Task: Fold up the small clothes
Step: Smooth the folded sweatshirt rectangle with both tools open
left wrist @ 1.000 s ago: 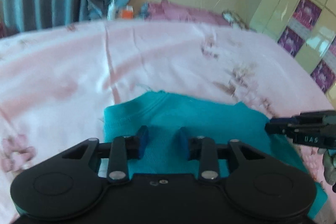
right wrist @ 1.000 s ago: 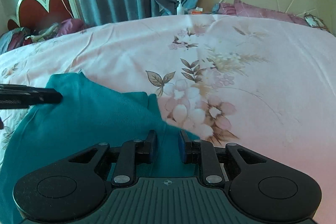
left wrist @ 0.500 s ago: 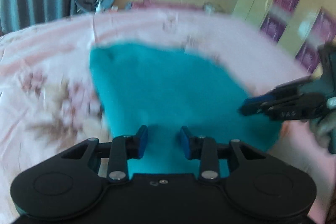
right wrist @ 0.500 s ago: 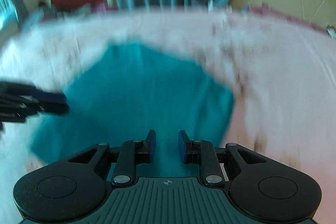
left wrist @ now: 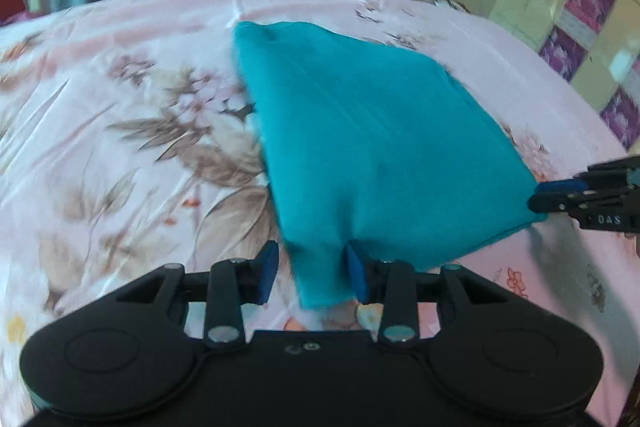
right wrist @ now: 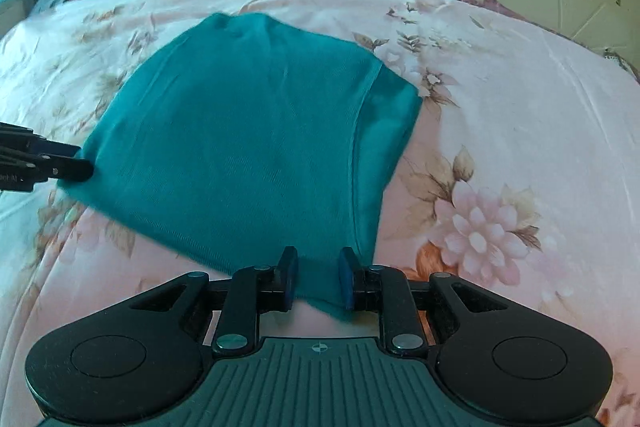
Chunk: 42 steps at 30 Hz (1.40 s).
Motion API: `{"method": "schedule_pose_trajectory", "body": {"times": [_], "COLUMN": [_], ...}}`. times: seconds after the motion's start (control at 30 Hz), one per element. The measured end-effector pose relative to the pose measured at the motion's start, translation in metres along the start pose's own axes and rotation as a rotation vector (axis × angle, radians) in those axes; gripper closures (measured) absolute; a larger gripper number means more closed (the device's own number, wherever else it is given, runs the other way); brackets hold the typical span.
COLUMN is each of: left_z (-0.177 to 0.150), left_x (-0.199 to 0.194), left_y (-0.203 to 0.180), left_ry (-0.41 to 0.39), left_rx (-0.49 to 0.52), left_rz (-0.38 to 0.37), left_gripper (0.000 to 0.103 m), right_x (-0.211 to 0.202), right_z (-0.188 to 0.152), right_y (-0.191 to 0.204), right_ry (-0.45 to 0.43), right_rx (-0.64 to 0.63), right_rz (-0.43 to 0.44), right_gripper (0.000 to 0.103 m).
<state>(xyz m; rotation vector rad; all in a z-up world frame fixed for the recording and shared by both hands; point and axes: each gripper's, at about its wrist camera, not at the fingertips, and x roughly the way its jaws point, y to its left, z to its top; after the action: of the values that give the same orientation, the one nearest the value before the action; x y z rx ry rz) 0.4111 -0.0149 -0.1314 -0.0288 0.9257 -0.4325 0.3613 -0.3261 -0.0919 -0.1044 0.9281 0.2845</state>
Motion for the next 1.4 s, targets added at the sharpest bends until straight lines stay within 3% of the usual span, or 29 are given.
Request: {"method": "schedule_pose_trajectory", "body": {"times": [0.07,0.13,0.17,0.23,0.33,0.47,0.5,0.53,0.57,0.83,0.97,1.13,1.27,1.4], "left_z": [0.000,0.000,0.001,-0.001,-0.002,-0.002,-0.001,0.001,0.003,0.018,0.030,0.052,0.062,0.064], "left_x": [-0.009,-0.013,-0.010,-0.004,-0.006,-0.012,-0.014,-0.016,-0.016,-0.015,-0.008,0.006,0.024,0.045], "left_y": [-0.001,-0.004,-0.005,-0.009,-0.012,-0.016,-0.018,-0.020,-0.021,-0.035,-0.035,-0.008,0.014,0.025], "left_ry": [-0.025,-0.040,-0.034,0.009,0.016,-0.013,-0.022,-0.030,-0.034,-0.061,-0.076,-0.079,-0.063,-0.010], "left_rx": [0.003,0.005,0.009,0.035,0.037,0.031,0.033,0.038,0.045,0.073,0.064,-0.122,-0.261,-0.340], "left_rz": [0.007,0.024,0.039,0.071,0.087,0.120,0.124,0.131,0.139,0.156,0.161,0.076,-0.001,-0.072], "left_gripper": [0.066,0.052,0.036,0.038,0.042,0.020,0.016,0.015,0.013,0.010,0.009,0.010,0.022,0.023], "right_x": [-0.011,-0.016,-0.006,0.021,0.003,-0.010,-0.010,-0.009,-0.010,-0.012,0.004,0.031,0.049,0.062], "right_z": [0.003,0.001,0.001,-0.004,-0.005,-0.001,0.001,0.003,0.003,0.014,0.014,0.015,0.019,0.020], "right_y": [-0.001,-0.006,-0.009,-0.012,-0.016,-0.032,-0.039,-0.044,-0.049,-0.082,-0.100,-0.132,-0.146,-0.153], "right_ry": [-0.064,-0.120,-0.095,0.034,-0.039,-0.122,-0.121,-0.123,-0.143,-0.168,-0.147,-0.127,-0.097,-0.062], "right_rx": [0.025,0.076,0.086,0.073,0.119,0.236,0.275,0.310,0.329,0.431,0.504,0.657,0.696,0.721], "right_rz": [0.007,0.020,0.027,-0.027,0.009,0.034,0.050,0.057,0.059,0.192,0.253,0.356,0.425,0.495], "right_gripper": [0.082,0.082,0.082,0.082,0.082,0.079,0.070,0.032,0.018,0.018,0.034,0.037,0.037,0.037]}}
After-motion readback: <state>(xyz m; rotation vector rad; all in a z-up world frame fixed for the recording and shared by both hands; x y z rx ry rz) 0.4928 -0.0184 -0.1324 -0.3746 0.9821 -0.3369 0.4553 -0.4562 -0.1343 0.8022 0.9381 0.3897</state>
